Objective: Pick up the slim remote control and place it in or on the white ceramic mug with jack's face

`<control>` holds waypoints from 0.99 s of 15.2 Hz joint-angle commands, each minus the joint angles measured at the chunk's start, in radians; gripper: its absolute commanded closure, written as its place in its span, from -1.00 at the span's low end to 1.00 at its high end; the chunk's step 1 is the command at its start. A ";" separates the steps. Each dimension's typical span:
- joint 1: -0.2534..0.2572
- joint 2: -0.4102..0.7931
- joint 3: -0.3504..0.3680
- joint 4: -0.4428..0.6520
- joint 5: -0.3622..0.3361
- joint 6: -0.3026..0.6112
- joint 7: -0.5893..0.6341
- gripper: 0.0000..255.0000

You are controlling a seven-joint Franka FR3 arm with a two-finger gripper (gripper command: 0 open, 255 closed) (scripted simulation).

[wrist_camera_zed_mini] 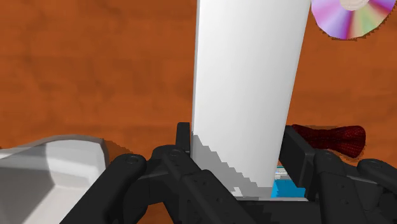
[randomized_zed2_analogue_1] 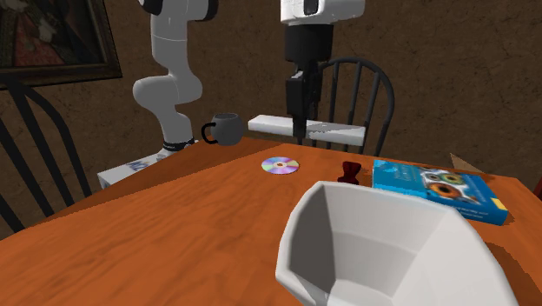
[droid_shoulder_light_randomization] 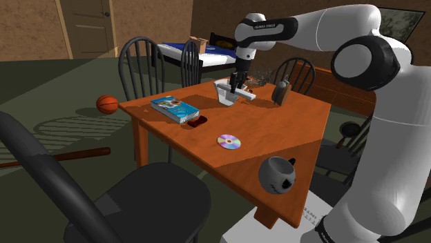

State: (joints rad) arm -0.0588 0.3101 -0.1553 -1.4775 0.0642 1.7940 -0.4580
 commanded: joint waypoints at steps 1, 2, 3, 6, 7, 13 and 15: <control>0.014 -0.088 0.000 -0.121 -0.013 0.035 0.011 1.00; 0.020 -0.131 0.002 -0.180 -0.020 0.051 0.019 1.00; 0.026 -0.174 0.003 -0.236 -0.027 0.065 0.027 1.00; 0.040 -0.298 0.012 -0.390 -0.046 0.097 0.052 1.00; 0.044 -0.338 0.015 -0.438 -0.052 0.105 0.061 1.00; 0.059 -0.576 0.044 -0.693 -0.080 0.125 0.118 1.00; 0.062 -0.655 0.056 -0.768 -0.085 0.121 0.136 1.00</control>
State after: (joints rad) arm 0.0006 -0.3003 -0.1071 -2.2062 -0.0175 1.9187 -0.3344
